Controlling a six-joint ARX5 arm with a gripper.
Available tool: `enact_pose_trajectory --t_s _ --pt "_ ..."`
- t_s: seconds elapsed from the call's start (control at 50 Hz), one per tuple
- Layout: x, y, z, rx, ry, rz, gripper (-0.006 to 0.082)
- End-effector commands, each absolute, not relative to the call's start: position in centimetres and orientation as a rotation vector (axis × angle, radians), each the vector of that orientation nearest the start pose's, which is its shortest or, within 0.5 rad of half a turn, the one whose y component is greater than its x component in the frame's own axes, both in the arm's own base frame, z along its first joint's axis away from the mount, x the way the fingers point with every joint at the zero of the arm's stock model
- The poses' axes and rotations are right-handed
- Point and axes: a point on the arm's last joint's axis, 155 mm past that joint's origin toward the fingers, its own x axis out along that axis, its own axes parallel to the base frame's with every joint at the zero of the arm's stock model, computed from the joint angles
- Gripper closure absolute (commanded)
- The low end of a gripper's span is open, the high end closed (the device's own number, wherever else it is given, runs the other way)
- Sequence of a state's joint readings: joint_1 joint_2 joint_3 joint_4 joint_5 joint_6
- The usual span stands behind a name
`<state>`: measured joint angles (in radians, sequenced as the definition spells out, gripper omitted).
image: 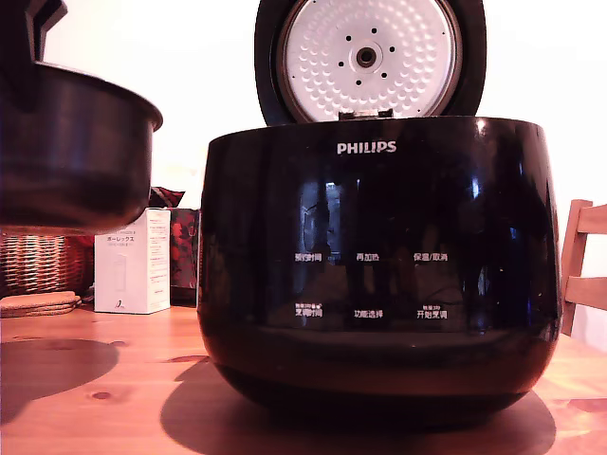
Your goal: Pick up the metallic pot next to the rice cooker
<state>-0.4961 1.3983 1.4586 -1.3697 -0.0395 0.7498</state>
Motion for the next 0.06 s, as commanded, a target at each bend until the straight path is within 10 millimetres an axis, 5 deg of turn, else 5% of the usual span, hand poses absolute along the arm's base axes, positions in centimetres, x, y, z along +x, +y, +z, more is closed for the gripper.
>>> enact_pose_trajectory --t_s 0.0,0.04 --pt "25.32 -12.89 20.77 0.979 1.033 -0.846 0.0791" --pt "25.32 -12.88 20.77 0.979 1.033 -0.845 0.0791"
